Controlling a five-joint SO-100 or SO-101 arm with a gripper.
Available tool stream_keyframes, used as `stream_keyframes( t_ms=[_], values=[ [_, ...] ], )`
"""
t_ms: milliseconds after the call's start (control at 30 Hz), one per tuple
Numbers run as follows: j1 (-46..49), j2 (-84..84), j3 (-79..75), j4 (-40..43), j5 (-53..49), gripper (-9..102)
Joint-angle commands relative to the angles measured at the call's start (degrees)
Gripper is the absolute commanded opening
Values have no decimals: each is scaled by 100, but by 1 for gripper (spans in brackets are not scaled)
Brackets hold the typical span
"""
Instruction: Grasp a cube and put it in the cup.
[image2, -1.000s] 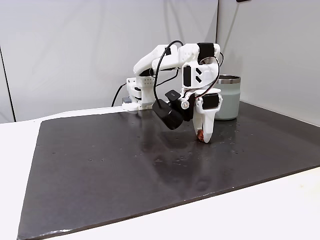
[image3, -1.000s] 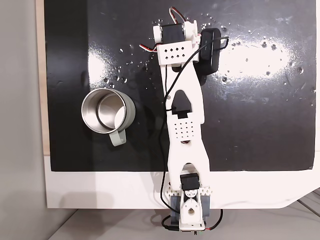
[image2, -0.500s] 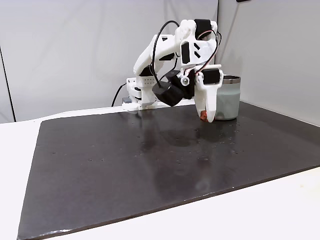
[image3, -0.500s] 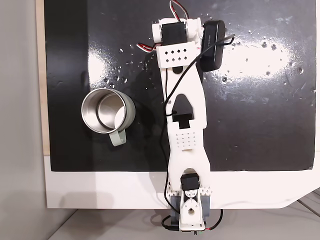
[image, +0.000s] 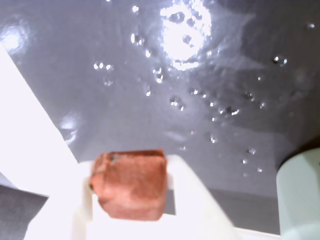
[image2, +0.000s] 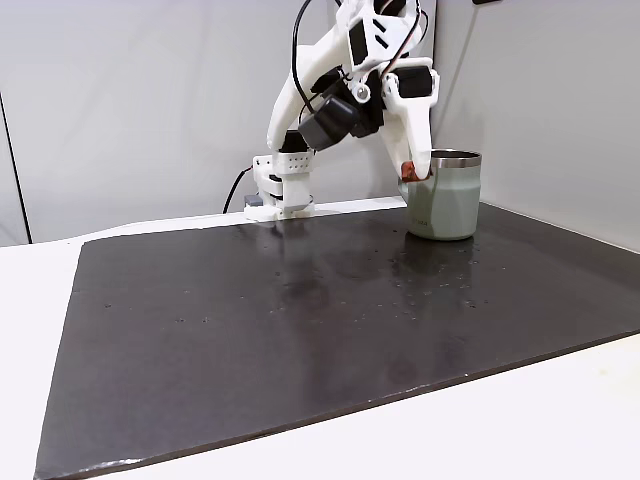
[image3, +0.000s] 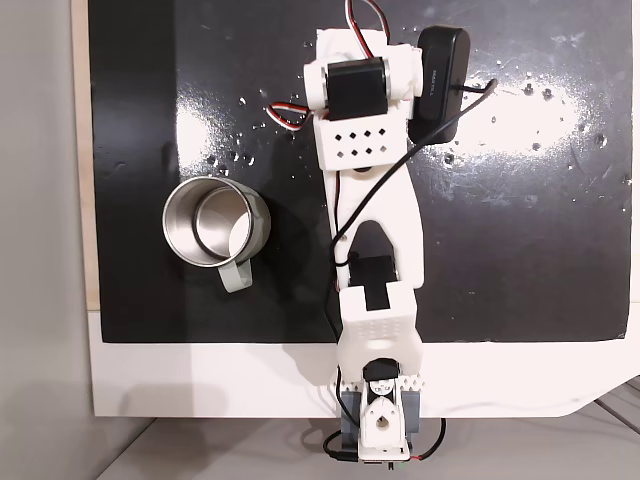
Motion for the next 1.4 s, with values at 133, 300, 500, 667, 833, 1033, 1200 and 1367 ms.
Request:
stream_keyframes(
  t_ms=[133, 300, 500, 667, 833, 1033, 1200, 1367],
  values=[
    [-9, 1494, 756, -149, 88, 7],
    [-44, 2109, 1380, -325, 70, 7],
    [-343, 2391, 1740, -404, 18, 7],
    [-729, 2602, 1925, -413, -158, 7],
    [-1116, 2883, 2268, -466, -378, 7],
    [-1705, 3296, 2689, -475, -747, 7],
    [-2303, 3639, 3155, -492, -1020, 7],
    [-2804, 3806, 3595, -448, -1345, 7]
  ],
)
